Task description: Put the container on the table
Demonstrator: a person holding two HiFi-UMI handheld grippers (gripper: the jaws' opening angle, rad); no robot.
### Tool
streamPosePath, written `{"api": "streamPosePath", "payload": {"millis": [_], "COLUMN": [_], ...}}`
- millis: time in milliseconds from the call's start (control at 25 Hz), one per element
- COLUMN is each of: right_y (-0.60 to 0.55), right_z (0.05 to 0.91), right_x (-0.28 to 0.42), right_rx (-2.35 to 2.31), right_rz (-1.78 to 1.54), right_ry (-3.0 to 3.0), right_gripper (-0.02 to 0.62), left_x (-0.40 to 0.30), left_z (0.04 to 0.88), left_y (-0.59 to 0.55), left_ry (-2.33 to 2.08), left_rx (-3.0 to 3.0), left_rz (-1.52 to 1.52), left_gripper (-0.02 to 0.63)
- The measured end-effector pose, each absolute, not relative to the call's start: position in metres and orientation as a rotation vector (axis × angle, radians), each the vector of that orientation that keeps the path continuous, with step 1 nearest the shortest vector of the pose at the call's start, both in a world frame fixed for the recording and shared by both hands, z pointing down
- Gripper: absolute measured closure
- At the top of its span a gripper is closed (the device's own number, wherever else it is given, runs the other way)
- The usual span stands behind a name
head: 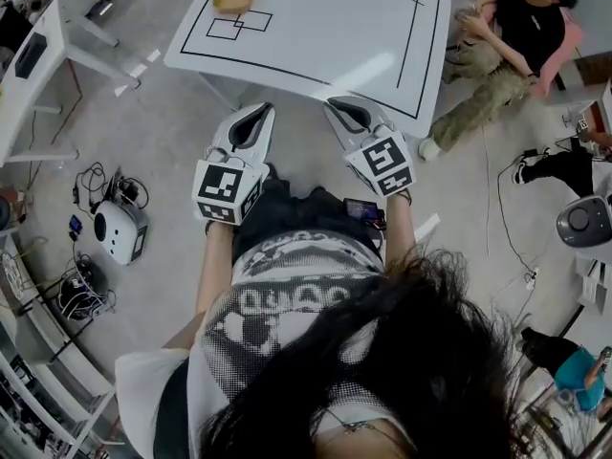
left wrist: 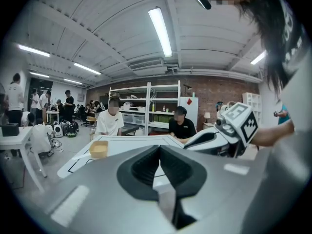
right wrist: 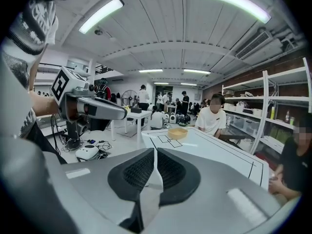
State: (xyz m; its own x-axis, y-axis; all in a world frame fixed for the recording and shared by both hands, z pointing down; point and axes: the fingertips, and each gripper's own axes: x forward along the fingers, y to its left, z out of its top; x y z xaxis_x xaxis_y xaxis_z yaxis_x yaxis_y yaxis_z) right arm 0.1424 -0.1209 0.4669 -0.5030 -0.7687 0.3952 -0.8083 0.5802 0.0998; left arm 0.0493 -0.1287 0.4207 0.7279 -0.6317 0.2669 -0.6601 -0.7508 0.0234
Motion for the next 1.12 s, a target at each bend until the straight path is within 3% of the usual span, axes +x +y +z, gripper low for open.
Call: {"api": "streamPosePath", "payload": {"millis": [1120], "right_y": [-0.078], "right_z": [0.483], "right_x": [0.181], "right_rx": [1.259], "right_rz": [0.109], "right_ry": [-2.405], "right_gripper": [0.594], "left_x": [0.091], "left_z": [0.441], "left_y": [-0.088], "left_ry": [-1.027], "left_rx": [2.822], "left_rz": [0.406], "left_gripper": [0.606]}}
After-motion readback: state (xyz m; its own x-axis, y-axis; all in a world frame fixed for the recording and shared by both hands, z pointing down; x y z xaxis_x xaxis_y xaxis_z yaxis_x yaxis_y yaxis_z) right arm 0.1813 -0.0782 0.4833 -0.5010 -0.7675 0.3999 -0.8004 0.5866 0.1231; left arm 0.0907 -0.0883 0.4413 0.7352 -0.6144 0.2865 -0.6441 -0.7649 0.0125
